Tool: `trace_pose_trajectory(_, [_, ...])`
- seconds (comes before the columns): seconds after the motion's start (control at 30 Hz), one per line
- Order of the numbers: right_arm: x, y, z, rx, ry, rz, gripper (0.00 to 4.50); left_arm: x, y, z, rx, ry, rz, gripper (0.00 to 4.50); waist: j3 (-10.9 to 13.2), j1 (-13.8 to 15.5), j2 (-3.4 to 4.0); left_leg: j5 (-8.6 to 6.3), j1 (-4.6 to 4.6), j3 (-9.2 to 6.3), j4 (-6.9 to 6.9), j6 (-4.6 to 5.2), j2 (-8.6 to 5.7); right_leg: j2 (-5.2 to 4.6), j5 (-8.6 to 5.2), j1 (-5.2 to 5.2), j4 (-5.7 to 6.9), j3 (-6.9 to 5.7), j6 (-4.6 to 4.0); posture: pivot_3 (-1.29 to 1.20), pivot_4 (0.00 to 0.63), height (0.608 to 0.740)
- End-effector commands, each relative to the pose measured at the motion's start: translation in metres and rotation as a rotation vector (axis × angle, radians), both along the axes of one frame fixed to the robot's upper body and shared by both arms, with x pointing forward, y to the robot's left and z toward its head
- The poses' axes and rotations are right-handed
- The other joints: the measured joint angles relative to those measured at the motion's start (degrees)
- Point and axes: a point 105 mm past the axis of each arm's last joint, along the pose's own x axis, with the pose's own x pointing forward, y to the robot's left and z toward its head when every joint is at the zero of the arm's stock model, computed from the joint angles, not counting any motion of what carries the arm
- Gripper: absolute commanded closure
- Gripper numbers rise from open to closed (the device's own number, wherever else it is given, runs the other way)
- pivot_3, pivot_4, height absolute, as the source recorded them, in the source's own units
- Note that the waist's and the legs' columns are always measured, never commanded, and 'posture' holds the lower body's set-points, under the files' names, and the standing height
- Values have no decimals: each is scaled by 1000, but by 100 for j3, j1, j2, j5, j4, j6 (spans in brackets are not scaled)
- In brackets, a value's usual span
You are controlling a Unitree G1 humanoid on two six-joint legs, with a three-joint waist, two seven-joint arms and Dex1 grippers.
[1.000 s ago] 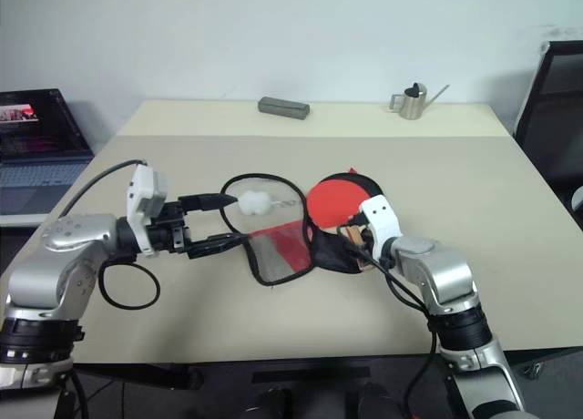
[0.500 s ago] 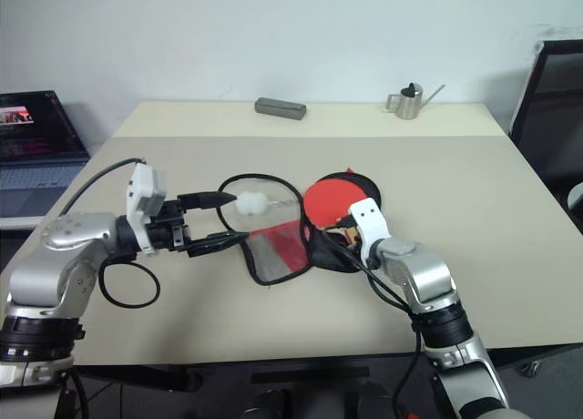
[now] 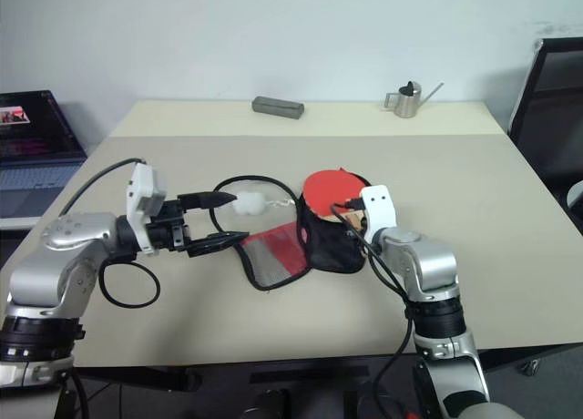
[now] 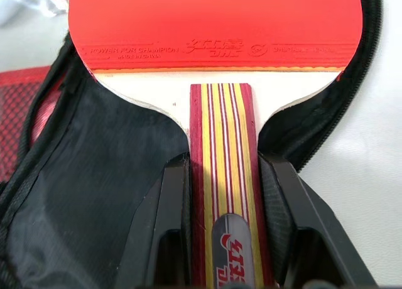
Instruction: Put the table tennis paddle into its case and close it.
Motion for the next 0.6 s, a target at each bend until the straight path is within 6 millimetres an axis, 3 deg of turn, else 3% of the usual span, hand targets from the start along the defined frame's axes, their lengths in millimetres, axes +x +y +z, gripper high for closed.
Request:
trace_pose_trajectory(0.03, [5, -1, 13, 13, -73, -42, 3381, -1, 0, 14, -1, -63, -13, 0, 0, -1, 0, 0, -2, 0, -1, 0, 0, 0, 9, -2, 0, 0, -16, 0, 150, 740])
trace_pose_trajectory(0.33, [1, 16, 1, 36, -23, -42, 3381, 0, -2, 14, 1, -62, -16, 0, -1, -5, 0, 2, -35, 4, -2, -2, 7, 12, 15, -50, 13, 5, -25, 0, 150, 740])
trace_pose_trajectory(0.47, [0, 15, 0, 56, -4, -70, 3381, -1, -1, 14, 1, -62, -15, 0, 0, -5, 0, 2, -35, 3, -2, -2, 12, 16, 15, -50, 13, 4, -27, 0, 150, 740])
trace_pose_trajectory(0.6, [0, 11, 2, 58, -15, -76, 2152, -1, -1, 14, 1, -60, -14, 0, -1, -4, 0, 2, -35, 3, -2, -2, 12, 17, 16, -50, 13, 4, -28, 0, 150, 740])
